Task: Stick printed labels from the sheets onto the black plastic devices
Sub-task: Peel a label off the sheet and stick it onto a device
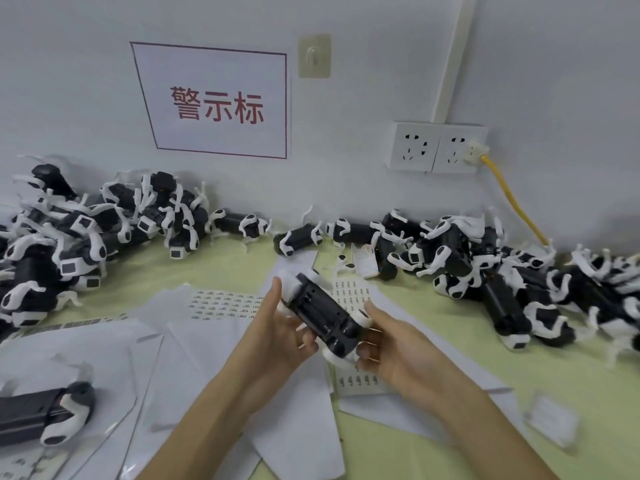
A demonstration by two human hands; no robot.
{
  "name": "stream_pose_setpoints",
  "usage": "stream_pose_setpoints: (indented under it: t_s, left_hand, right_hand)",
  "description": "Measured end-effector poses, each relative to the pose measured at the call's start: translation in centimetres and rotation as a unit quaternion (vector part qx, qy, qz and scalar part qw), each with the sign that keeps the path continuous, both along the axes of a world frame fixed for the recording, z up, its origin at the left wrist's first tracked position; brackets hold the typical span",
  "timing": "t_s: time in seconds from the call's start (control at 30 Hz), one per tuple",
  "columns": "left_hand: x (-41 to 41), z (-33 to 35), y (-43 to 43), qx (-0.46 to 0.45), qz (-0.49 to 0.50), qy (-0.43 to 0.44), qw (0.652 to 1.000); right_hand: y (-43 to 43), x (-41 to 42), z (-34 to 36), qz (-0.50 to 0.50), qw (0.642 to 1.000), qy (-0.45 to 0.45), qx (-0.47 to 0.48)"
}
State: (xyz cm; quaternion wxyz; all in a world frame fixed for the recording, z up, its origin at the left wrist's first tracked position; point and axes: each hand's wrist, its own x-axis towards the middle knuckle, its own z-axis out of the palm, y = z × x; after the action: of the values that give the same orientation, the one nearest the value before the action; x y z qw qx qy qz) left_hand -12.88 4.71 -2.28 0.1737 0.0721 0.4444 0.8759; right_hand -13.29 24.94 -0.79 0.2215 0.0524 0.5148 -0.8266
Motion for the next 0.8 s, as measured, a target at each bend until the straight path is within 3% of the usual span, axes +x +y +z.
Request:
stream_pose_setpoints:
  t_s: [0.13, 0.2, 0.23, 0.33, 0.4, 0.5, 0.67, 0.8]
  left_hand:
    - [0.6, -0.3, 0.3, -0.006, 0.040, 0.038, 0.998]
    - [0.9, -0.3, 0.4, 0.016, 0.067, 0.027, 0.997]
    - [0.9, -0.3, 0.5, 0.025, 0.073, 0.019, 0.997]
    - [1.3, -0.3, 0.9, 0.018, 0.081, 0.008, 0.997]
    - [1.5, -0.2, 1.2, 0.046, 0.089, -0.023, 0.995]
    - [1.6, 0.0, 1.1, 0.085, 0.095, -0.060, 0.990]
    - [1.6, 0.5, 0.6, 0.023, 0.136, -0.035, 0.990]
    - [1.5, 0.3, -0.8, -0.005, 0.192, -0.001, 0.981]
  right_hand:
    - [0.0, 0.4, -0.2, -0.043, 0.998, 0.050, 0.023]
    - [0.3, 0.7, -0.3, -0.071, 0.986, 0.126, 0.081]
    - [0.6, 0.8, -0.4, -0.083, 0.967, 0.189, 0.149]
    - [1.1, 1.4, -0.5, -0.013, 0.857, 0.397, 0.329]
    - [0.9, 1.7, -1.2, 0.024, 0.820, 0.427, 0.379]
    - [0.3, 1.8, -2.1, -0.022, 0.778, 0.460, 0.428]
    - [0.7, 1.6, -2.2, -0.070, 0.796, 0.475, 0.369]
    - [0.6, 1.3, -1.4, -0.104, 0.865, 0.425, 0.244]
